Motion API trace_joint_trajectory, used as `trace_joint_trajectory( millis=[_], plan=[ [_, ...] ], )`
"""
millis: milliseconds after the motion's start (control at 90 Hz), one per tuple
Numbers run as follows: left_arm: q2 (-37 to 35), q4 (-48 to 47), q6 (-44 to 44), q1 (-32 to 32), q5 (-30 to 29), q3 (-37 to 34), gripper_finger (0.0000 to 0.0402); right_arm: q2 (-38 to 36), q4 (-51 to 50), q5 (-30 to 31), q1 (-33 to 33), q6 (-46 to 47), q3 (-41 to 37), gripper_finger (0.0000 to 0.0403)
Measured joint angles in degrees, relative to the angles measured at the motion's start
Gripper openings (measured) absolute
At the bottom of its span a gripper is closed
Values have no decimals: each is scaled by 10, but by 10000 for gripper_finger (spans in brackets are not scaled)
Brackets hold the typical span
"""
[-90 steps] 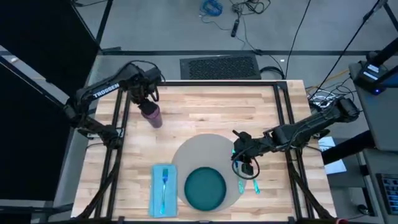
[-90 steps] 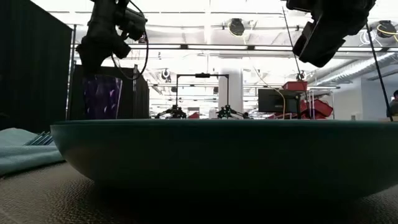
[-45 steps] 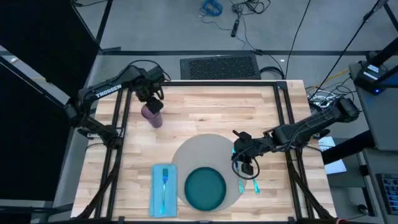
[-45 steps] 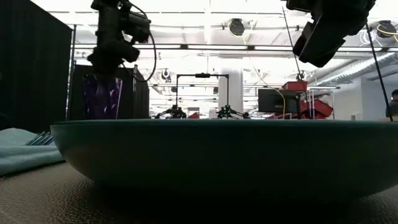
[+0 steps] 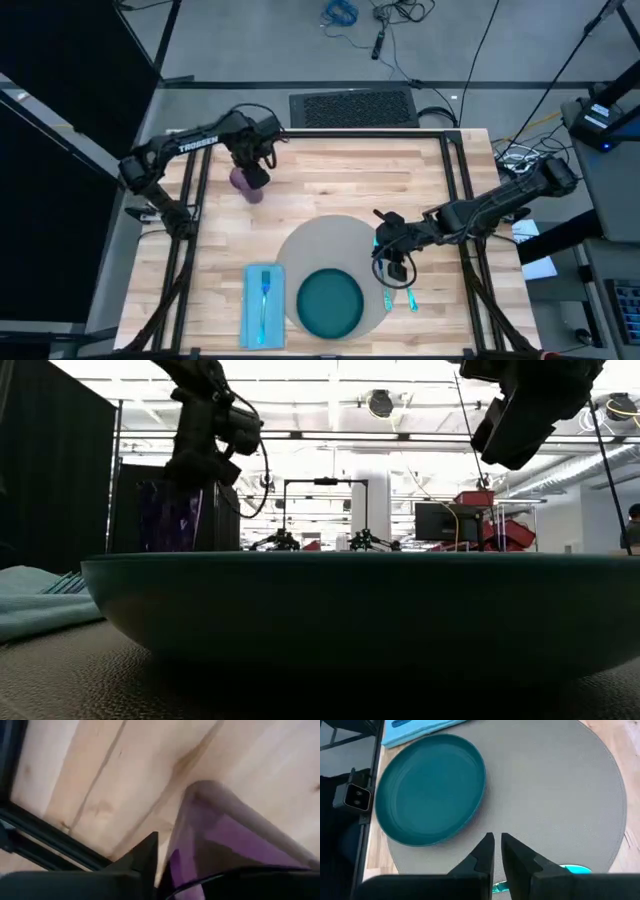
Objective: Set table place
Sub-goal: Move the purple cup to the top right of the table
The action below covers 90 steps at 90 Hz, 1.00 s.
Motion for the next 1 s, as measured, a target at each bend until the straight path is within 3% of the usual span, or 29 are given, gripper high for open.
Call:
trace_joint_trajectory(
  millis=[122,367,433,578,700,778,933,1000],
  plan=[
    [-13,-2,9,-18,0,14,10,0,2,23,0,-17,0,20],
    [-34,-2,13,-47,-3,68,2,1,0,69,0,-16,0,20],
    [-42,-2,14,-58,-1,93,1,9,-12,74,-2,20,0,20],
    [-77,17,23,-87,49,123,1,34,-57,90,-27,38,0,20],
    [-124,29,23,-111,96,124,0,41,-26,155,-40,-65,-1,20],
    [-155,43,9,-129,113,124,0,35,22,157,-46,-158,-1,20],
    [-187,91,-40,-166,117,124,0,22,179,87,-86,-312,-1,20],
    [-187,93,-54,-182,116,124,0,16,201,46,-110,-368,0,20]
  ],
)
